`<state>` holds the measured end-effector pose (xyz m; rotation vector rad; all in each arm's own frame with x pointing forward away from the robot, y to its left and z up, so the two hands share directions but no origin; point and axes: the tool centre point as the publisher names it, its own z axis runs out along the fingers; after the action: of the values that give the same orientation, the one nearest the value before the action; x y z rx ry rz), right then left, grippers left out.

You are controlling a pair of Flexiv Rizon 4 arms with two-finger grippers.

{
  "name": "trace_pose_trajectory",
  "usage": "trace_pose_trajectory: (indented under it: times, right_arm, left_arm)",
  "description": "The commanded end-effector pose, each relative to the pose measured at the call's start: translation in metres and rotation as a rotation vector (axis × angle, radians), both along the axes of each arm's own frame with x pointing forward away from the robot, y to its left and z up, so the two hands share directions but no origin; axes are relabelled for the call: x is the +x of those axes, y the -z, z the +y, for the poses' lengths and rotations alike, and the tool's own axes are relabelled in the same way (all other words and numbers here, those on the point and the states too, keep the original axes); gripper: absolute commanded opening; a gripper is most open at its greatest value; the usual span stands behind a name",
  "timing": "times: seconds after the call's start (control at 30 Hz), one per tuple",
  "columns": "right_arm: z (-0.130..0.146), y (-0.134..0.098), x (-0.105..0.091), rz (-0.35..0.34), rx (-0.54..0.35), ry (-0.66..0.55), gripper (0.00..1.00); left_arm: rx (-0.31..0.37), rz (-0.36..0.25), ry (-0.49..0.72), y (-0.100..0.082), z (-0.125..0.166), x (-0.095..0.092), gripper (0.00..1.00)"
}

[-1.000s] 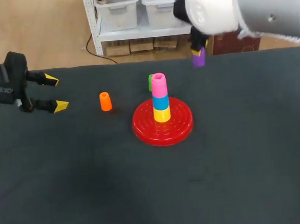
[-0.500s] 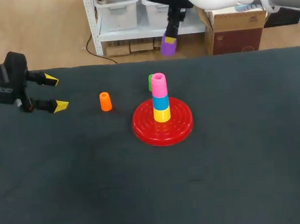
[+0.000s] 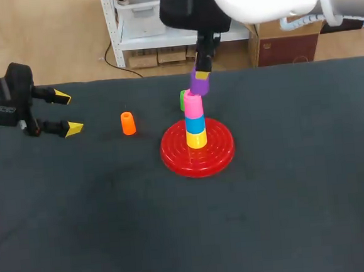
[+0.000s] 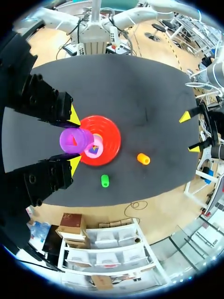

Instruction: Pick up and stack the cylinders on the red base in this order: pink,purple,orange,green

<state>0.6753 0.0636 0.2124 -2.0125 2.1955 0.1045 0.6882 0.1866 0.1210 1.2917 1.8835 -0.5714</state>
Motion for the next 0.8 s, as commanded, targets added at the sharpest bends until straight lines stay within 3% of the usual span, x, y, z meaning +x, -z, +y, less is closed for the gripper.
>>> trace_pose_trajectory:
  times: [0.03, 0.23, 0.8]
  right_arm:
    - [0.011, 0.003, 0.009, 0.039, -0.019, -0.021, 0.0]
    - [0.016, 0.012, 0.01, 0.071, -0.031, -0.043, 0.0]
    - [0.01, 0.033, 0.031, 0.071, -0.046, -0.016, 0.0]
  left_arm:
    - [-0.004, -0.007, -0.002, 0.001, 0.001, -0.002, 1.0]
    - [-0.004, -0.007, -0.002, 0.001, 0.001, -0.002, 1.0]
    - [-0.004, -0.007, -0.002, 0.001, 0.001, -0.002, 1.0]
